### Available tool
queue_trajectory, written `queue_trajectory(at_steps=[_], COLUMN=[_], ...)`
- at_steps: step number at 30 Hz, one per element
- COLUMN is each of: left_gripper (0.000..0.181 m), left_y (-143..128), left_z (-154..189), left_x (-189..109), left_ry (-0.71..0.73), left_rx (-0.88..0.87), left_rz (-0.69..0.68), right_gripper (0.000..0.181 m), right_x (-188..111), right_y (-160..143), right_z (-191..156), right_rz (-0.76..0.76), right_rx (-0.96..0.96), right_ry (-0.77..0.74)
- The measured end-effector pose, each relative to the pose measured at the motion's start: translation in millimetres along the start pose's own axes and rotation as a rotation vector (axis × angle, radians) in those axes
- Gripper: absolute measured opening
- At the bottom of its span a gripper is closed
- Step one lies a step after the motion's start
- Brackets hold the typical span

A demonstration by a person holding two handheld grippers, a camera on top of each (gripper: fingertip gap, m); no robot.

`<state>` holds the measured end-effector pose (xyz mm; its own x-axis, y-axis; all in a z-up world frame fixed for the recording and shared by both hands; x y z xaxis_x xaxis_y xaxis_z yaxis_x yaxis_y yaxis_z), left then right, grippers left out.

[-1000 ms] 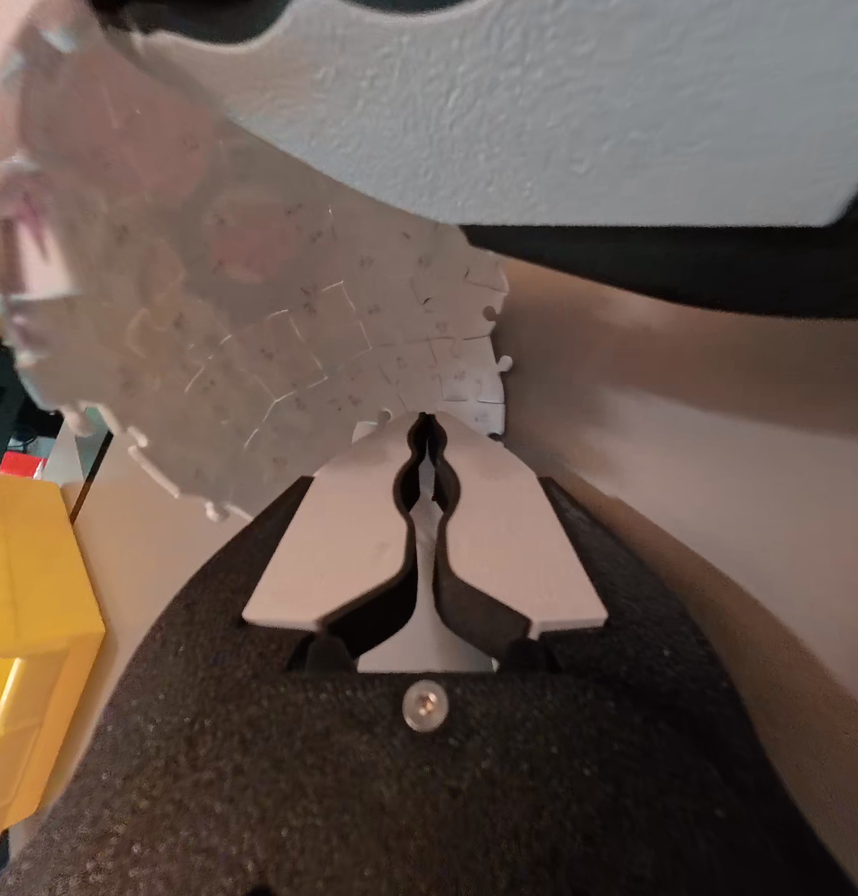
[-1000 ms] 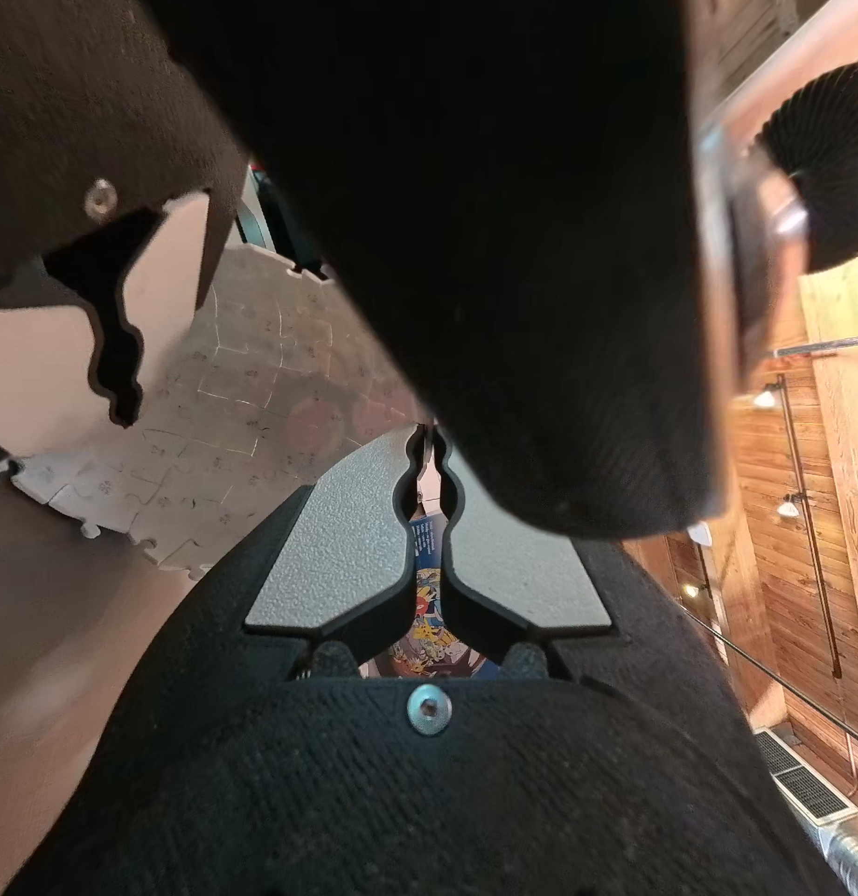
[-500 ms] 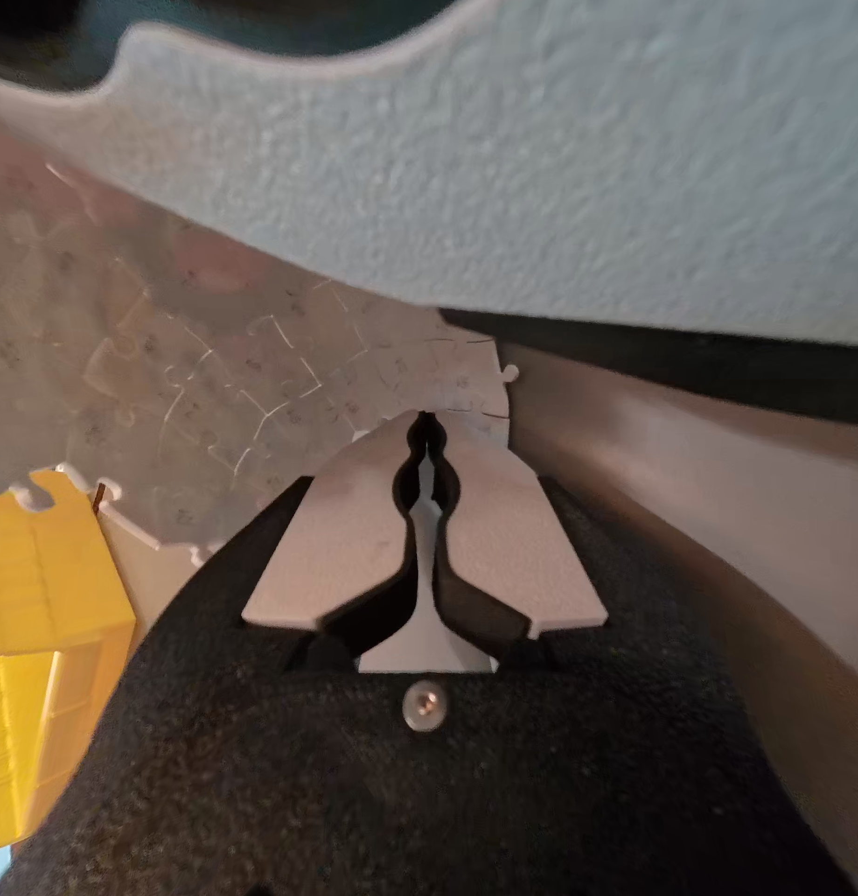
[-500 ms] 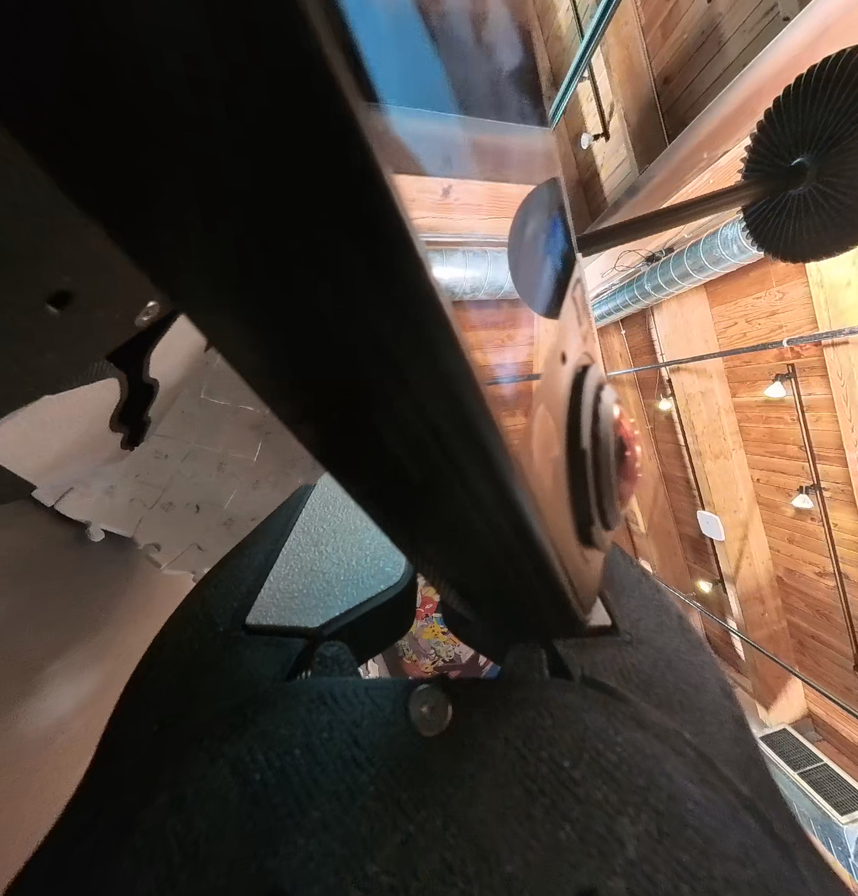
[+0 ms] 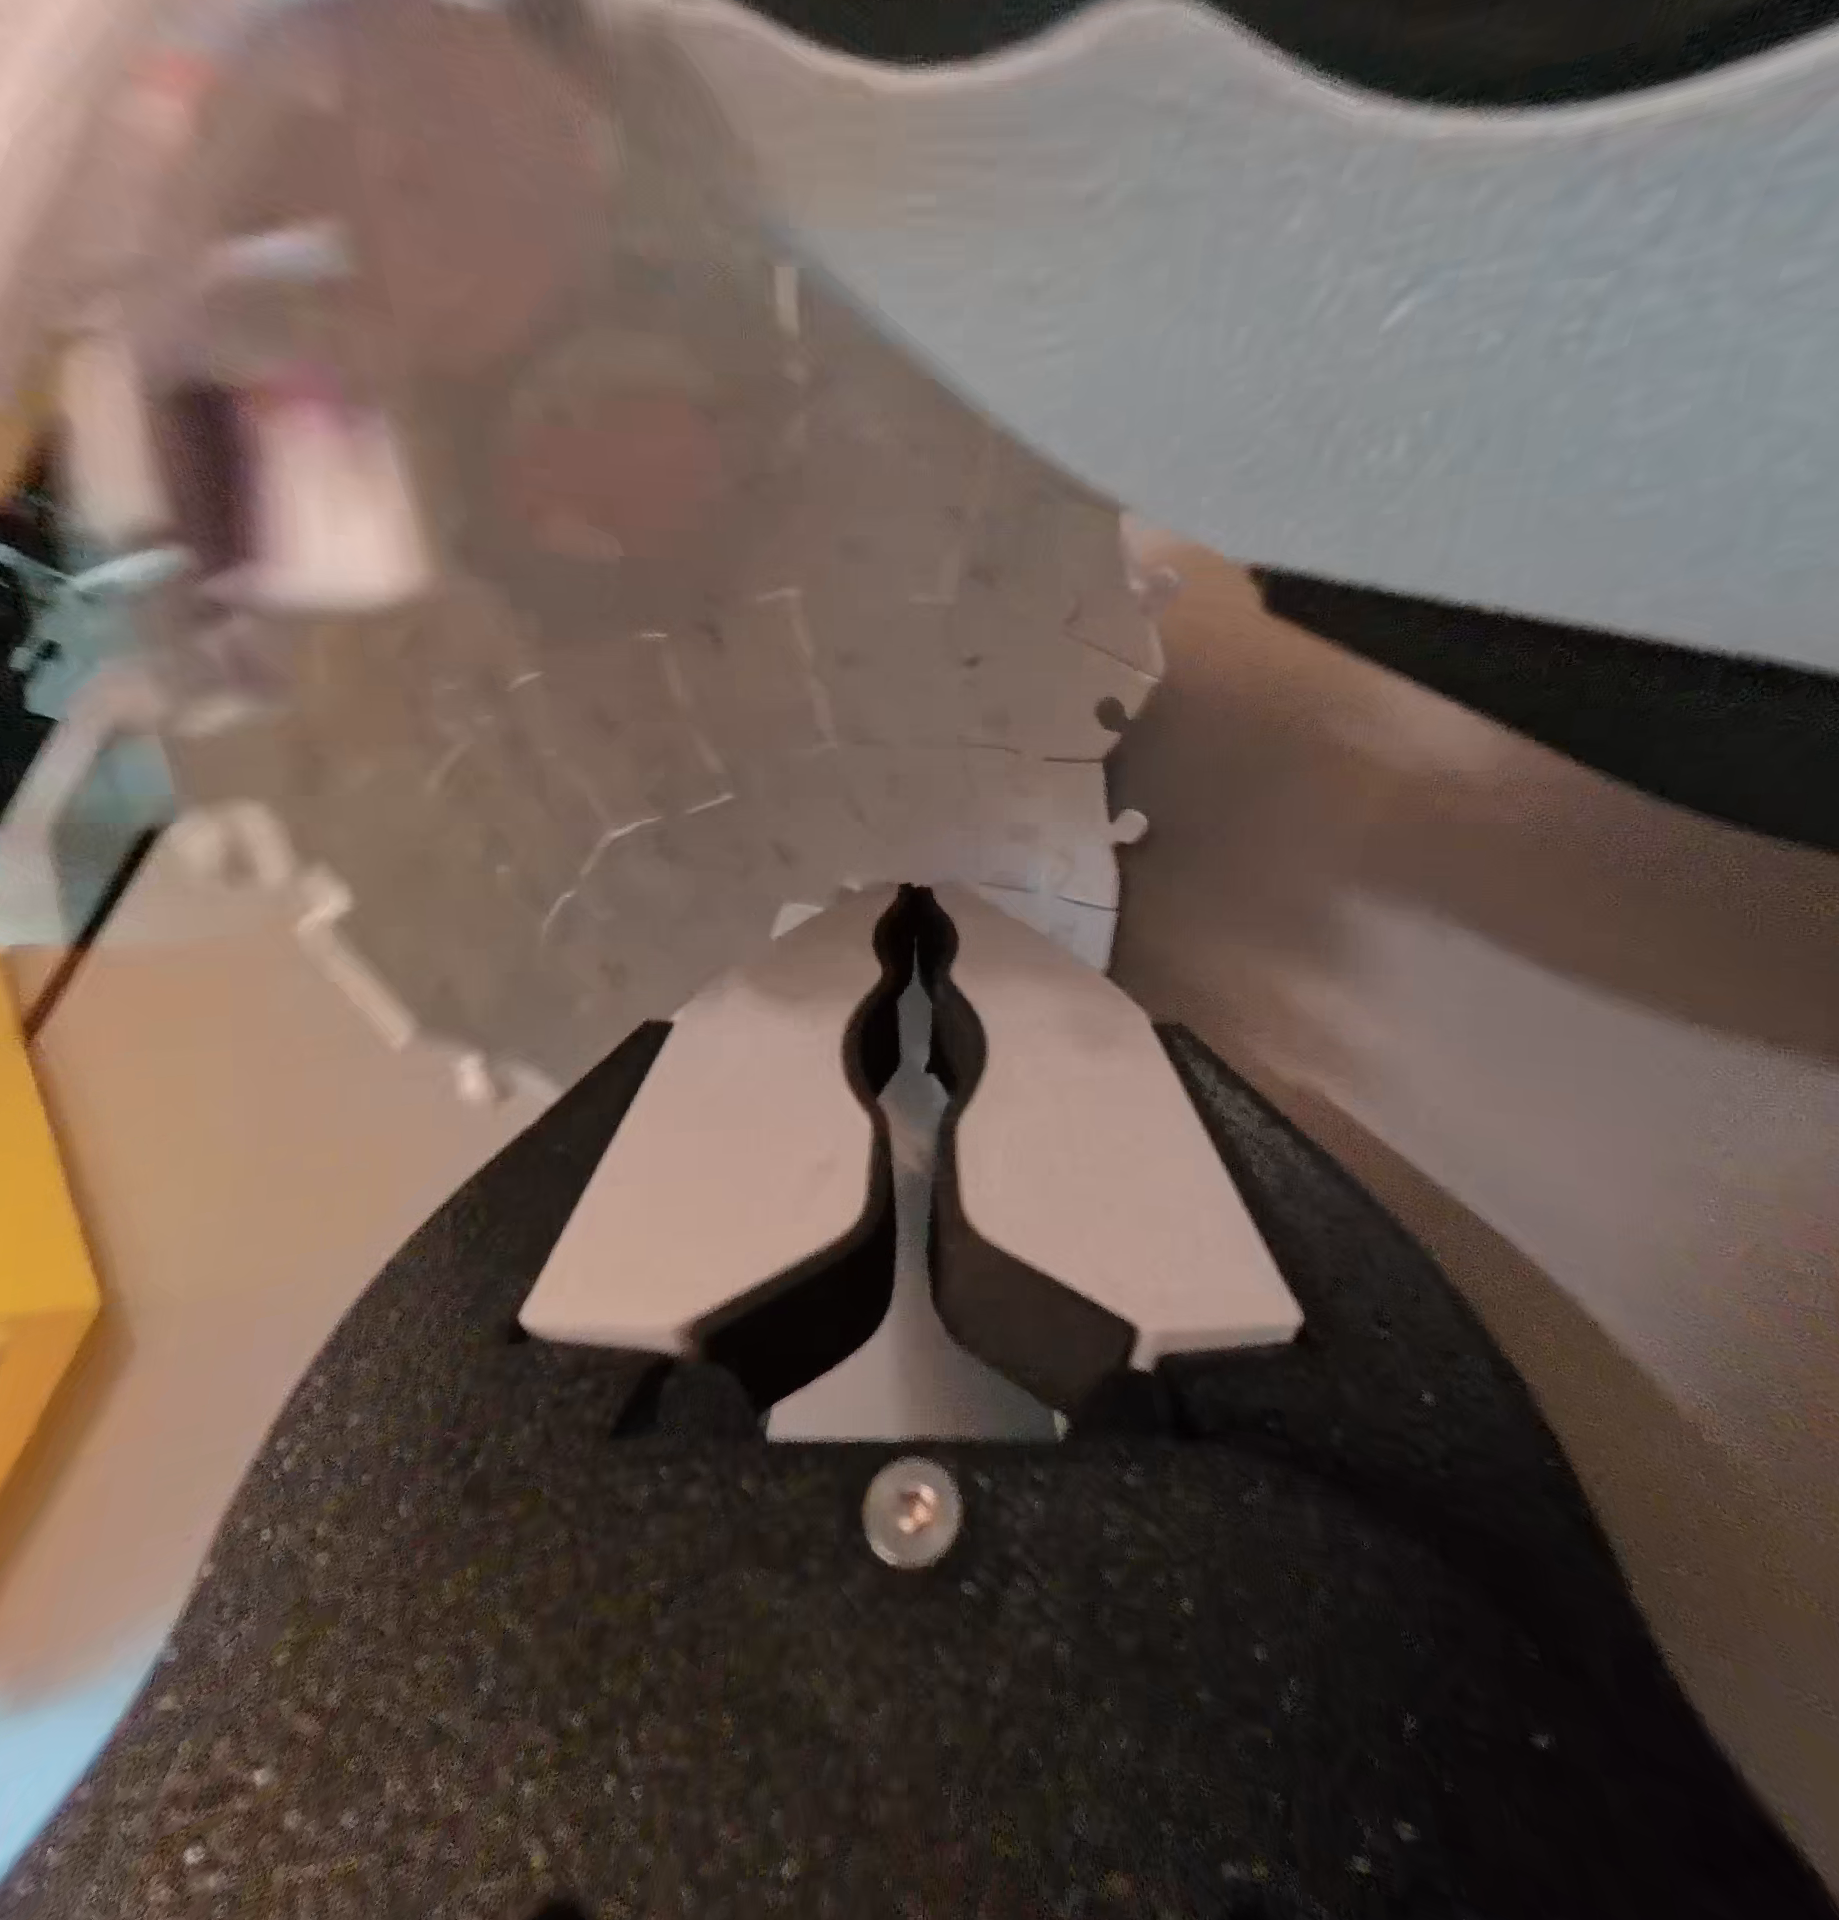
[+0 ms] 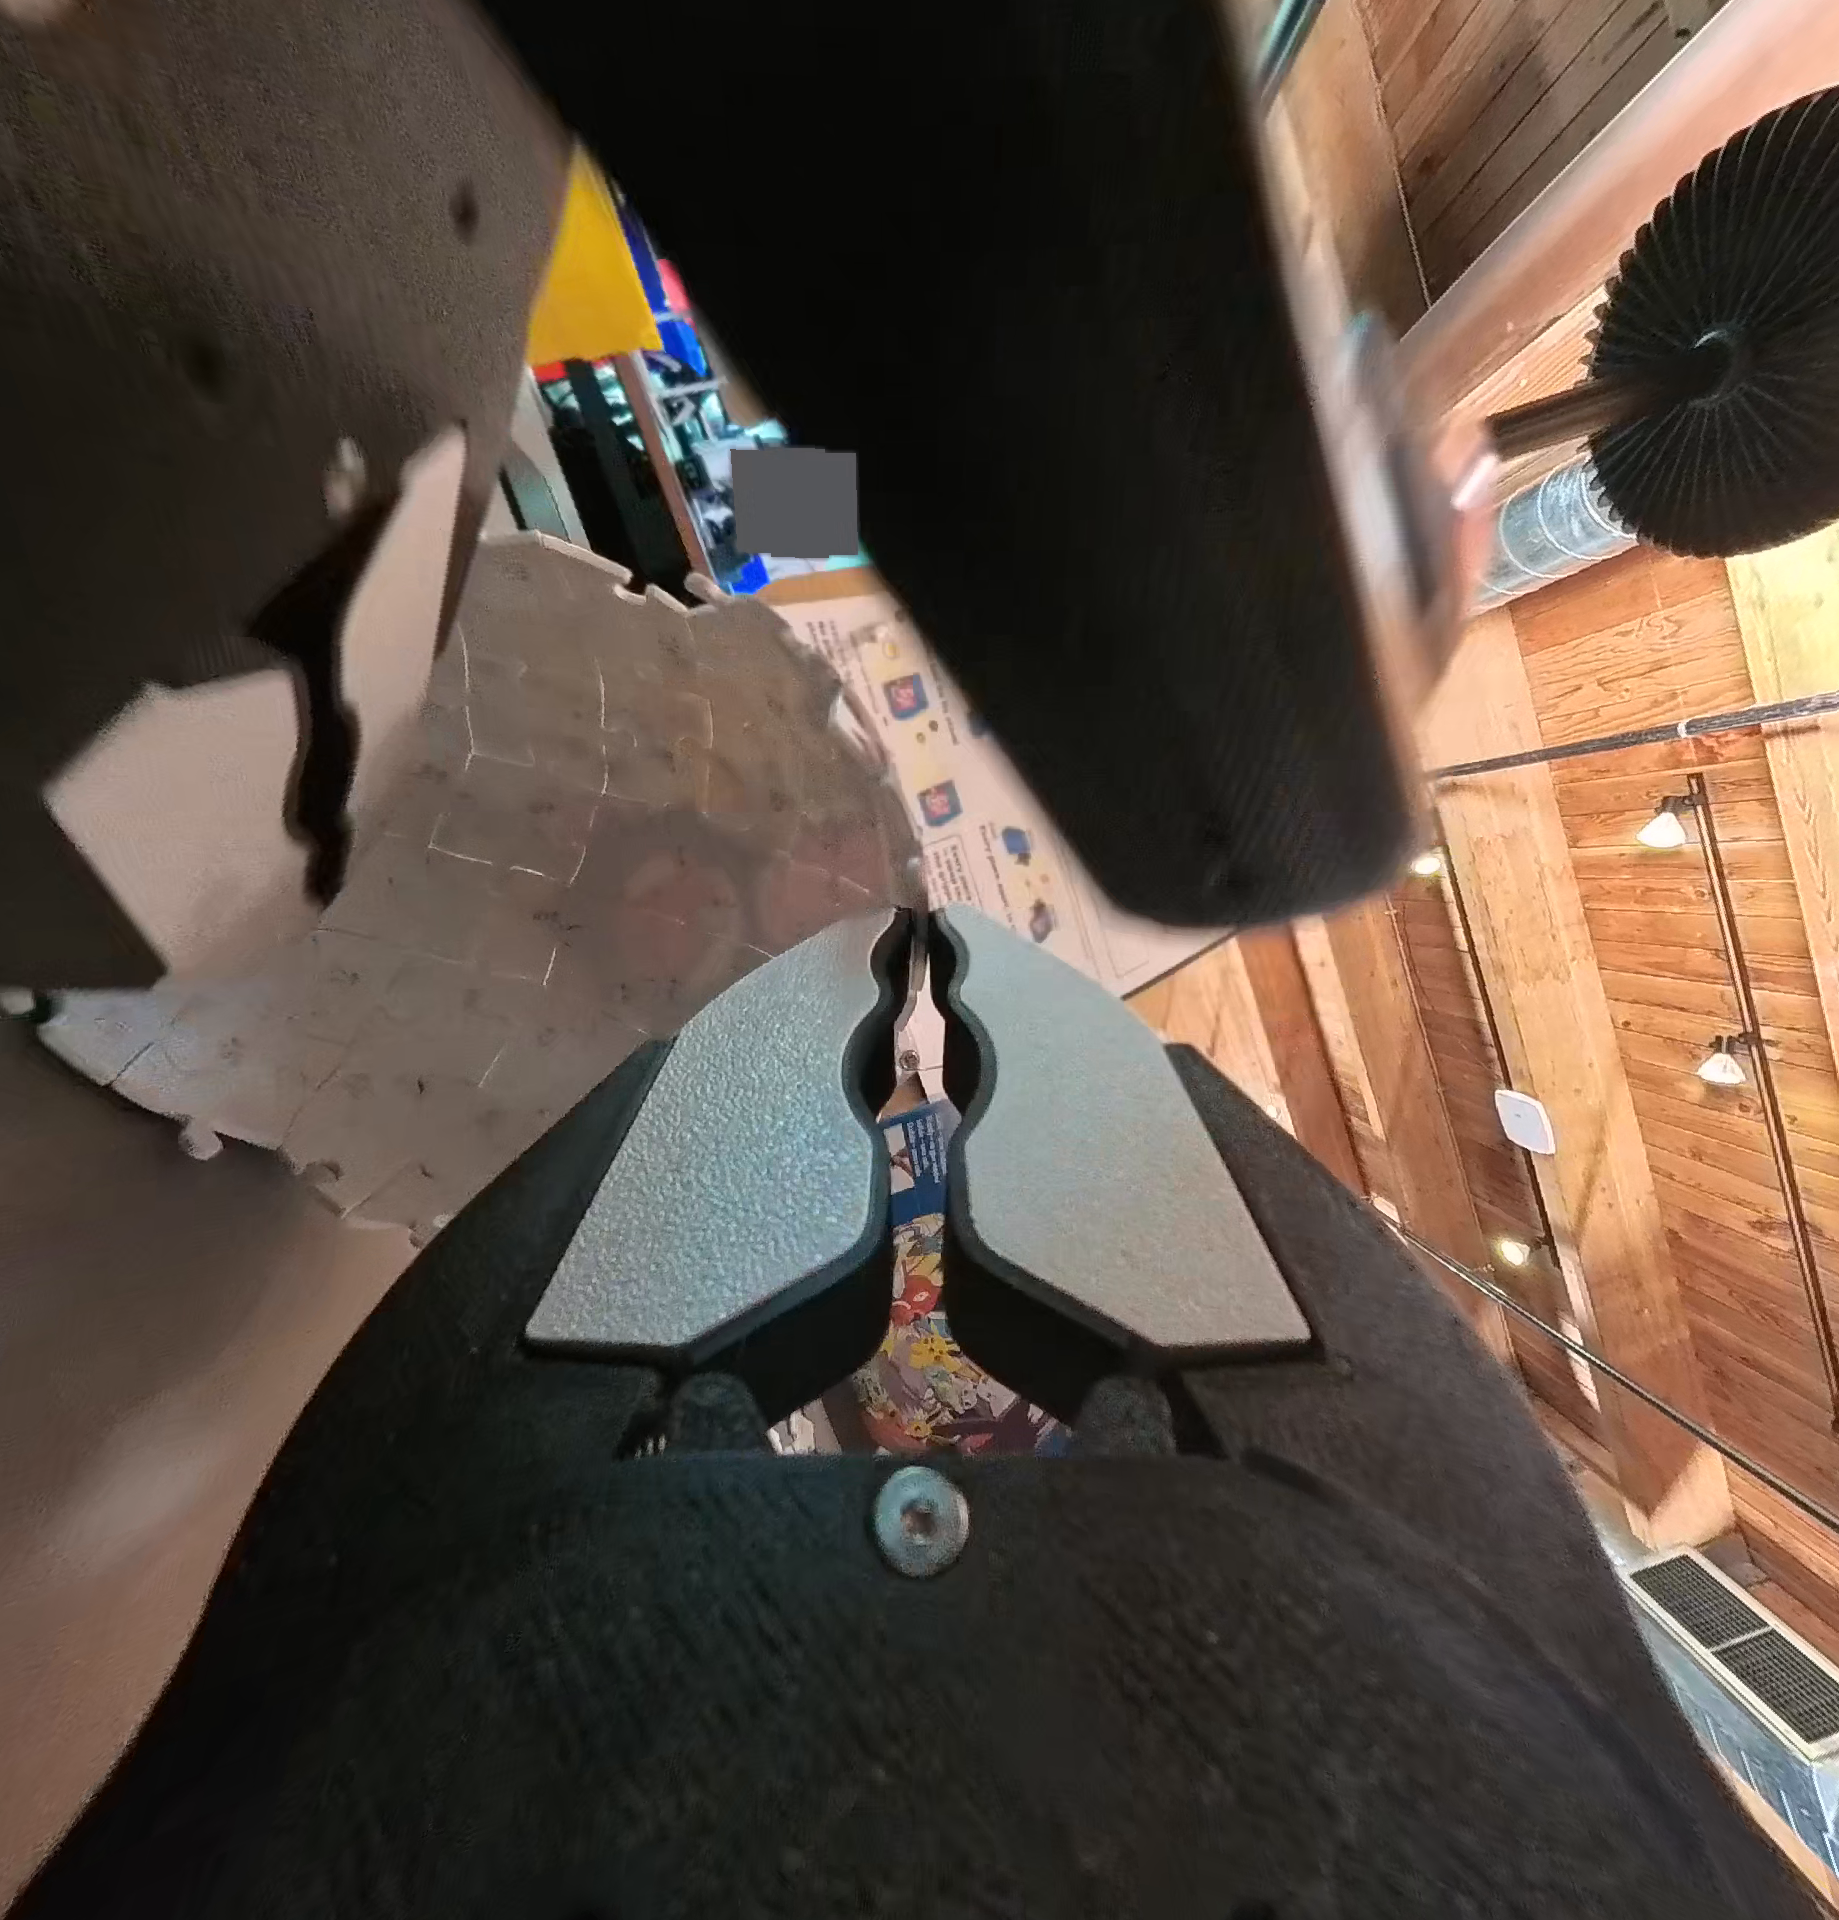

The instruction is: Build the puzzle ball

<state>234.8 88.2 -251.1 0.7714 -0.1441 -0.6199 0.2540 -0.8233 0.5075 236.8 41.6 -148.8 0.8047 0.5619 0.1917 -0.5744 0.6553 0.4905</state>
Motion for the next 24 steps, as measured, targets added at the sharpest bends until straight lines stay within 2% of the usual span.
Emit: queue_trajectory(at_steps=[4, 6, 10, 16, 24], left_gripper=[0.000, 0.000, 0.000, 0.000, 0.000], left_y=[-4.9, -6.0, -7.2, 1.0, -2.9], left_z=[-13.6, -9.2, -1.1, 0.7, 2.0], left_x=[-20.8, -24.0, -18.0, -3.6, 6.4], left_ry=[0.116, 0.079, 0.033, 0.049, 0.018], left_rx=[-0.020, -0.046, -0.031, 0.081, 0.115], left_rz=[0.051, 0.065, 0.051, -0.002, -0.092], right_gripper=[0.003, 0.003, 0.003, 0.003, 0.003], right_x=[-0.1, 0.4, 0.1, -0.3, -2.1], right_y=[-2.0, -1.4, 0.5, -0.4, -0.8], right_z=[0.9, 0.8, 0.2, 0.7, 1.0], right_rz=[-0.008, -0.007, 0.000, -0.002, 0.004], right_rx=[0.002, 0.004, 0.001, 0.010, 0.042], right_ry=[-0.003, -0.002, -0.001, -0.003, -0.003])
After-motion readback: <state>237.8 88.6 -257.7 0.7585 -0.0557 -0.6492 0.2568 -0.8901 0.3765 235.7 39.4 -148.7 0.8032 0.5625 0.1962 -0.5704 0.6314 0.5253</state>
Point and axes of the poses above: each gripper's, where its closed fingertips meet, x out along the fingers, y out of its top, z = x × y across the jaws, the point moved 2 cm from there along -x, back along the fingers, and after that the axes turned 14 degrees about x, right-handed, at the moved point
